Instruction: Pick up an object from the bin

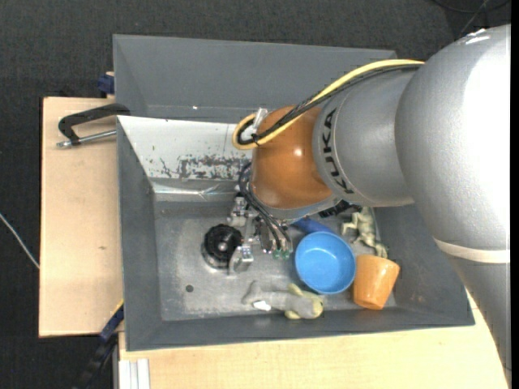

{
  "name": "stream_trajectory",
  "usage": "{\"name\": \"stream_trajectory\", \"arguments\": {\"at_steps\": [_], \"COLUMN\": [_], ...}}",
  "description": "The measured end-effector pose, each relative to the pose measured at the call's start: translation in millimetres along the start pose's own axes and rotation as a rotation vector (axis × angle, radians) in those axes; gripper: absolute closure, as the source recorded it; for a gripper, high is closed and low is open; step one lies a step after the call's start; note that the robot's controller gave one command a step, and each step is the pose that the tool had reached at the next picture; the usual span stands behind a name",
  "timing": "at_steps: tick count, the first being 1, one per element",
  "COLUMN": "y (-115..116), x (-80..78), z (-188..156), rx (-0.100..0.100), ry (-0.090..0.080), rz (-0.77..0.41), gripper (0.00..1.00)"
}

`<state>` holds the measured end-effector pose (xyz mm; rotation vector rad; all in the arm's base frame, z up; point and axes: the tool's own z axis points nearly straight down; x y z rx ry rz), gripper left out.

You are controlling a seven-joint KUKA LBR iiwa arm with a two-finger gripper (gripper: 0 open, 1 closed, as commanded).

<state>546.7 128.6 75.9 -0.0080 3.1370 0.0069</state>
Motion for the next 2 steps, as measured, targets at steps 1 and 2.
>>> {"name": "stream_trajectory", "arguments": {"at_steps": [1,2], "y": [1.3,3.1], "x": [-1.6,-4.6], "z": [-21.6,-118.1], "rx": [0.001,0.000], "ry": [-0.003,-0.008], "rz": [0.000,-0.001], "gripper": [1.00,1.00]}}
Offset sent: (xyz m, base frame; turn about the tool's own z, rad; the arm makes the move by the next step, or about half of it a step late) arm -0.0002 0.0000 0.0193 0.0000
